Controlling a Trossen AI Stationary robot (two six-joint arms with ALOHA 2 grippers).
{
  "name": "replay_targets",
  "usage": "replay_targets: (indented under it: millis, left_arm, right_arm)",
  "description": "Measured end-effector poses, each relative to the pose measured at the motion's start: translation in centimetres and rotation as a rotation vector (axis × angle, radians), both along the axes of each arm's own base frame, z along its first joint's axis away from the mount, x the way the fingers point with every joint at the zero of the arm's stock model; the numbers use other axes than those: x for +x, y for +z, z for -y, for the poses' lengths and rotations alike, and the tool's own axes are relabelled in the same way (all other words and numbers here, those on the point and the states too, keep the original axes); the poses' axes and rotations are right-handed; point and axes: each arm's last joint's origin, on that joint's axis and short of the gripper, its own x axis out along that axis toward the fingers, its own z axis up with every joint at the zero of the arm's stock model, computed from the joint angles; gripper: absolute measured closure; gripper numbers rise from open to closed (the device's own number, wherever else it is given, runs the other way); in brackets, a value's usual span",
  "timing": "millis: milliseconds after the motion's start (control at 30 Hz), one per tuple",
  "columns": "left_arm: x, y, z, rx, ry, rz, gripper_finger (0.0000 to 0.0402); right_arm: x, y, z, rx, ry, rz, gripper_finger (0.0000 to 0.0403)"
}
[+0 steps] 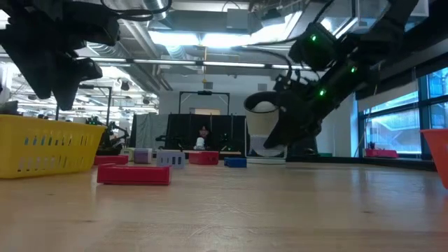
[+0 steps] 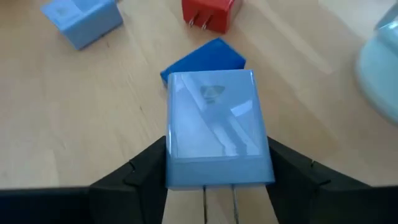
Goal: Pick & Place Office items
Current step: Put the right violet charger adapter into the orange bin
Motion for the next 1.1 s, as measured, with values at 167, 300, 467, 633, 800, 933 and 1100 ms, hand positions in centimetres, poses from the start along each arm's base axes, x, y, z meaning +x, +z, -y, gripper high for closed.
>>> replay_targets:
  millis: [167, 300, 467, 633, 800, 933, 1100]
  left_arm:
    - [0.3, 0.1, -0.3, 0.005, -0.011, 0.02, 0.021]
    - [0.7, 0.3, -0.5, -0.001, -0.03, 0.066, 0.0209]
    - [1.9, 1.5, -0.5, 0.054, -0.081, 0.277, 0.0213]
    - [2.5, 3.8, -0.4, 0.239, -0.125, 0.548, 0.0222]
    - [1.0, 6.2, -1.3, 0.38, -0.069, 0.68, 0.0234]
    - [-1.3, 7.6, -2.1, 0.409, -0.009, 0.78, 0.0241]
    - [-4.7, 8.4, -3.2, 0.396, 0.082, 0.899, 0.024]
  right_arm:
    - [-1.2, 3.0, -0.1, -0.021, 0.007, 0.041, 0.0191]
    - [-2.5, 5.4, -0.2, -0.033, 0.006, 0.079, 0.0191]
    - [-3.6, 7.1, -0.7, -0.053, 0.009, 0.121, 0.0191]
    - [-4.1, 7.9, -1.4, -0.071, 0.016, 0.138, 0.0191]
    - [-4.7, 9.2, -1.9, -0.079, 0.029, 0.177, 0.0191]
    - [-5.4, 11.1, -2.1, -0.136, 0.014, 0.169, 0.0191]
    - [-6.4, 13.2, -2.4, -0.181, 0.01, 0.151, 0.0191]
